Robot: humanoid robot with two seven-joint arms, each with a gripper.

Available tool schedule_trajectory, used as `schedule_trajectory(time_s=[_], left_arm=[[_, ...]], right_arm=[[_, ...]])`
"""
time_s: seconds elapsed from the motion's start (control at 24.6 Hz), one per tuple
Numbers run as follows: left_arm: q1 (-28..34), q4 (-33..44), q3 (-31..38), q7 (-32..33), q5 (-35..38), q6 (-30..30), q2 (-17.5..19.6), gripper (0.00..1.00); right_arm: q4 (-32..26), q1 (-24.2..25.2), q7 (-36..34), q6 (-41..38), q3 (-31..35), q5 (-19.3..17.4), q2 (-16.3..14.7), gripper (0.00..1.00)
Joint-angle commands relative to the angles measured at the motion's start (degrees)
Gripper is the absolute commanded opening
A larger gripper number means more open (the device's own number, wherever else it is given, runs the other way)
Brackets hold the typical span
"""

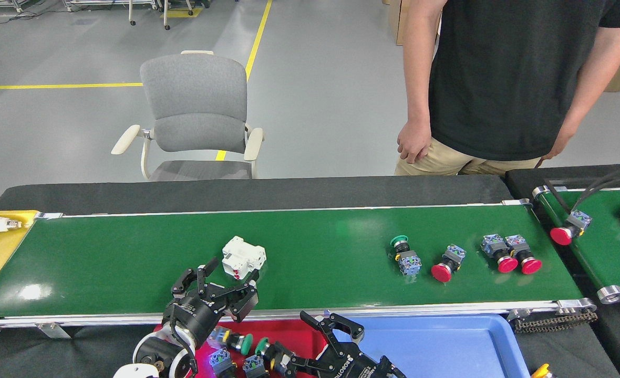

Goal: Pick switch part from conveyor to tray

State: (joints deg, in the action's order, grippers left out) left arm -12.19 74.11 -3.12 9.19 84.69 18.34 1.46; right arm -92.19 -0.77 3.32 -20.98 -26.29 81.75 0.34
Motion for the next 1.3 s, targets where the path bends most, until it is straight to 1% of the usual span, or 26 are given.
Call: schedule_trajectory(time_s=[0.0,0.08,0.16,0.24,0.32,0.45,0.49,0.57,0.65,0.73,0.81,0.89,1.1,1.14,1.18,1.22,1.26], left_arm=[[-1.0,0.2,0.5,-1.0,-0.2,-0.8,0.6,0.68],[-0.8,0.1,1.0,-1.5,-0.5,-0.9,0.6,0.46],[-0.6,-0.2,2.1,-1.5,-0.6,-0.6,0.5,0.29],[-0.4,-0.4,2.4,-2.4,-0.7,-0.4,0.5,0.21],[-0.2,-0.5,2.4,-3.5,-0.7,-0.4,0.5,0.19],[-0.2,-0.6,2.3,-3.6,-0.5,-0.6,0.2,0.18],[-0.2,-0.5,2.1,-3.6,-0.5,-0.6,0.0,0.18],[-0.2,0.0,1.8,-3.6,-0.3,-0.6,-0.2,0.17],[0.1,2.3,1.5,-3.6,-0.3,-0.3,-0.3,0.17],[0.9,5.0,0.0,-3.6,-0.4,0.4,-0.3,0.17],[1.7,8.1,-2.9,-3.6,-0.6,2.6,-0.4,0.17],[3.7,11.3,-4.5,-3.6,-0.9,4.9,-0.8,0.17],[5.2,12.1,-4.7,-3.6,-1.2,5.4,-0.8,0.17],[5.2,12.1,-4.5,-3.6,-1.3,5.5,-0.7,0.17],[5.2,12.1,-4.4,-3.6,-1.6,5.5,-0.6,0.17],[5.2,12.1,-4.3,-3.6,-2.0,5.5,-0.4,0.17],[5.2,12.1,-4.3,-3.6,-2.2,5.5,-0.4,0.17]], right_arm=[[-0.9,0.8,-2.8,0.0,6.7,-1.0,0.2,1.0],[-1.1,5.8,-4.1,0.1,17.4,-2.6,1.4,1.0],[-1.1,9.9,-4.3,0.1,26.9,-3.4,4.0,1.0],[-1.1,13.1,-4.4,0.1,34.7,-3.4,5.1,1.0],[-1.1,13.4,-4.4,0.7,36.7,-3.4,5.3,1.0],[-1.1,11.6,-4.2,6.9,36.1,-2.7,4.7,1.0],[-0.9,9.8,-3.9,8.4,34.9,-2.1,4.5,1.0],[-0.1,6.3,-3.7,10.3,30.0,0.1,4.2,1.0],[2.2,3.1,-3.0,14.2,26.0,1.7,4.2,1.0],[4.8,0.2,-1.7,18.3,22.1,2.5,4.2,1.0],[7.9,-2.7,-0.8,23.4,17.9,2.5,4.1,1.0],[10.4,-4.9,-0.6,26.9,15.0,2.5,4.3,1.0],[16.4,-9.8,-0.5,28.4,11.3,2.4,4.8,1.0],[17.1,-10.4,-0.3,28.4,11.3,2.4,4.8,0.98],[18.1,-11.0,0.4,28.4,11.2,2.3,4.8,0.93],[18.9,-11.5,1.2,28.2,11.2,2.2,4.8,0.82],[19.3,-12.0,1.5,28.1,11.2,2.1,4.7,0.74]])
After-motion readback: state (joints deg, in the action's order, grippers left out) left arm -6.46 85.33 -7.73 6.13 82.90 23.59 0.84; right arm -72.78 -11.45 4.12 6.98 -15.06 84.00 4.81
